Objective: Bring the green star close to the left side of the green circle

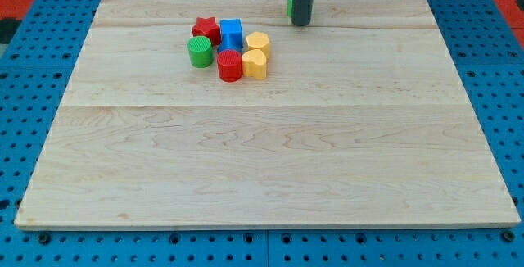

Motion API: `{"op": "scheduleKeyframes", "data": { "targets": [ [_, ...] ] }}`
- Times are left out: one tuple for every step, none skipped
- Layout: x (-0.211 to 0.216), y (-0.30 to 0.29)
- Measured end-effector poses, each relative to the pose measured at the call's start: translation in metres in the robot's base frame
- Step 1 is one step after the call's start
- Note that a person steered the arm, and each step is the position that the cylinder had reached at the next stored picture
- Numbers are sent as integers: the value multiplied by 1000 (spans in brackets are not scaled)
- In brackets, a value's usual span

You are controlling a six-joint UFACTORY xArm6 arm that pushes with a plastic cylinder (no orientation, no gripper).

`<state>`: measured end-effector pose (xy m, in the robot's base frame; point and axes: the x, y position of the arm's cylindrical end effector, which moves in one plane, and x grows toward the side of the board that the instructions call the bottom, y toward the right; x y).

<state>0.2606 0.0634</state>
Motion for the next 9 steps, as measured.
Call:
{"op": "scheduleKeyframes", "data": {
  "targets": [
    [-6,30],
    [-24,79],
    [-37,53],
    [-40,-34],
    [-49,-136],
    [-44,-193],
    [-25,-193],
    [-17,-216],
    [-38,-242]
  ]
}}
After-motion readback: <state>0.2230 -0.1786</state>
